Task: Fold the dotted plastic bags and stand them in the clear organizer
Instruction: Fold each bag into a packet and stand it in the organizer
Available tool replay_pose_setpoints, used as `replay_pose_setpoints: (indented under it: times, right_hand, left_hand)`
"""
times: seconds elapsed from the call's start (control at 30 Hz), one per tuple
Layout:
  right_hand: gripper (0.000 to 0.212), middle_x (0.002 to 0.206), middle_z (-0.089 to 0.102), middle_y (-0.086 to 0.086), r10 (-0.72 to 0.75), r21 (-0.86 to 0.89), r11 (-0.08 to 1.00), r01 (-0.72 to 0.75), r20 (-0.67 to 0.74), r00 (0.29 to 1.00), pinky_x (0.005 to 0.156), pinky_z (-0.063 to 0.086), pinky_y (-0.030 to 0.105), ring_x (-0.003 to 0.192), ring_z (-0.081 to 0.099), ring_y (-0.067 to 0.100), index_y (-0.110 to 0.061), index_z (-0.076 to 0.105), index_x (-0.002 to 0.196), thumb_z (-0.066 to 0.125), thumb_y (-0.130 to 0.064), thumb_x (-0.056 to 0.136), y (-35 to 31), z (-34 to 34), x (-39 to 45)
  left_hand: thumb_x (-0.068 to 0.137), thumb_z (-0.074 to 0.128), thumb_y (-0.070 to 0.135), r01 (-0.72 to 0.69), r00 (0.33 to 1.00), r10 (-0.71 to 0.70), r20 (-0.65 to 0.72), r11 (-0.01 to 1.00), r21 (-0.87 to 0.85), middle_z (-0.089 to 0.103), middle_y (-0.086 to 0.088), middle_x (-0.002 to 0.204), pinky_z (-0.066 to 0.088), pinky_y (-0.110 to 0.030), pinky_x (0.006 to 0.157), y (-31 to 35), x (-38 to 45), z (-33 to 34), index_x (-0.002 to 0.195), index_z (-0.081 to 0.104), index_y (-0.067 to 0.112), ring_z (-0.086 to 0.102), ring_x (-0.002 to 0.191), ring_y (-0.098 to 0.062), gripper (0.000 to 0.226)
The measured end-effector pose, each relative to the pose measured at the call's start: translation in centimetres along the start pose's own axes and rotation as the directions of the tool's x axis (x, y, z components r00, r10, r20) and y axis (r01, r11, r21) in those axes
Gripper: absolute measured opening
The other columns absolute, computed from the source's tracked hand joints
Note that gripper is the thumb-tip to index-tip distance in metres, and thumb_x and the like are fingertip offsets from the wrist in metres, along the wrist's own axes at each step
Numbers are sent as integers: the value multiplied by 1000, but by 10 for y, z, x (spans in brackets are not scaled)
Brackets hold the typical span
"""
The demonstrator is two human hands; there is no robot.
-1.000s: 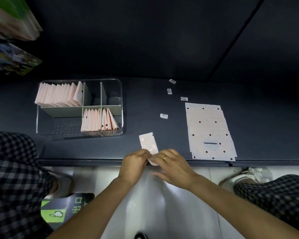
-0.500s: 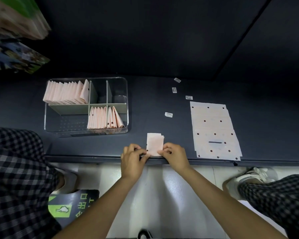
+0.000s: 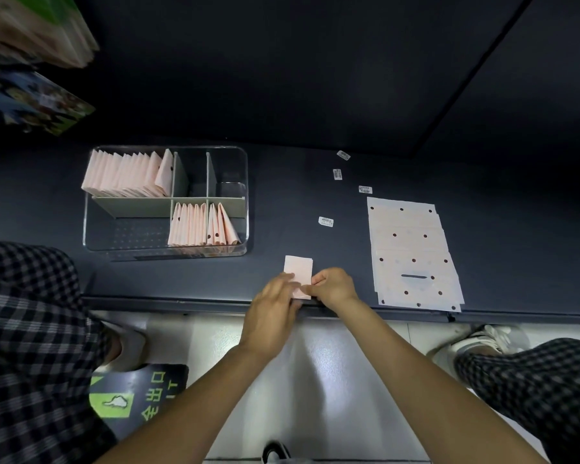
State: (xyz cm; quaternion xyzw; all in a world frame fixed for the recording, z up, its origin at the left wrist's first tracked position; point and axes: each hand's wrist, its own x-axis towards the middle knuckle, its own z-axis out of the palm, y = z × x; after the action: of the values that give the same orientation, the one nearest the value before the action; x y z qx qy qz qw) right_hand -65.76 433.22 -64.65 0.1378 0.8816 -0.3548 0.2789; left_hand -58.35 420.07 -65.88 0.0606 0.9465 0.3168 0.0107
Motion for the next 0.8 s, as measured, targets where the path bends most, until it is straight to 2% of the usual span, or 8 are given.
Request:
replay_pose_setpoints:
  times: [0.1,0.2,0.3,0.37,0.5,0.6,0.67,0.8]
  right_hand:
    - [15,75,62,0,14,8,1000,-14,22,1000,68,41,19,75,56,14,-14,65,71,77,-21,76,-2,-1,1]
    - [14,81,63,2,27,4,1000,-27,12,1000,72,42,20,78,58,15,-11,68,84,77,-21,77,-3,-2,1]
    - [17,85,65,3,28,-3,1000,-28,12,1000,73,42,21,82,60,16,-17,60,72,75,-22,78,-3,-1,-3]
    - [14,93,68,6,-3,-30,1000,2,-31,1000,75,44,23,89,62,20,-14,63,84,72,-23,80,-4,1,-7]
    - [19,80,62,3,-161,72,979,191,-301,940,80,46,31,87,60,23,-8,60,104,63,-14,86,-5,9,-17]
    - [22,91,67,8,-248,309,914,262,-86,965,87,51,31,92,62,21,-7,61,111,56,-3,90,-13,9,-19]
    - [29,107,67,18,-284,339,906,253,43,958,91,47,23,98,61,19,1,58,118,54,5,90,-20,9,-14]
    - [34,114,57,38,-307,291,908,300,-25,952,81,45,16,81,59,11,12,51,122,44,17,89,-31,6,6]
  left_hand:
    - [101,32,34,-127,965,65,252,963,238,-5,-8,159,-11,-26,115,-6,-13,9,150,6,8,-6,147,-18,62]
    - [100,28,44,-179,935,36,353,906,384,-21,-11,155,-15,-31,115,-10,-16,7,147,-14,5,-20,143,-21,74]
    - [99,27,49,-227,918,48,393,877,423,-25,-13,154,-14,-35,117,-11,-15,4,146,-18,6,-23,142,-23,78]
    - [98,29,51,-245,912,54,407,867,434,-26,-14,154,-14,-36,117,-12,-15,4,146,-20,11,-26,141,-24,79]
    - [95,35,54,-258,900,56,433,869,423,-28,-16,152,-16,-37,114,-13,-14,7,147,-20,21,-35,134,-24,82]
    - [94,38,55,-260,902,64,426,870,420,-27,-17,152,-18,-37,112,-13,-15,8,145,-22,22,-37,132,-25,86]
    - [93,40,55,-259,903,64,425,870,419,-26,-18,152,-19,-37,112,-14,-14,9,147,-18,21,-36,131,-25,86]
    - [92,41,56,-268,897,67,438,870,415,-27,-17,152,-20,-37,111,-17,-13,11,146,-20,23,-38,131,-25,88]
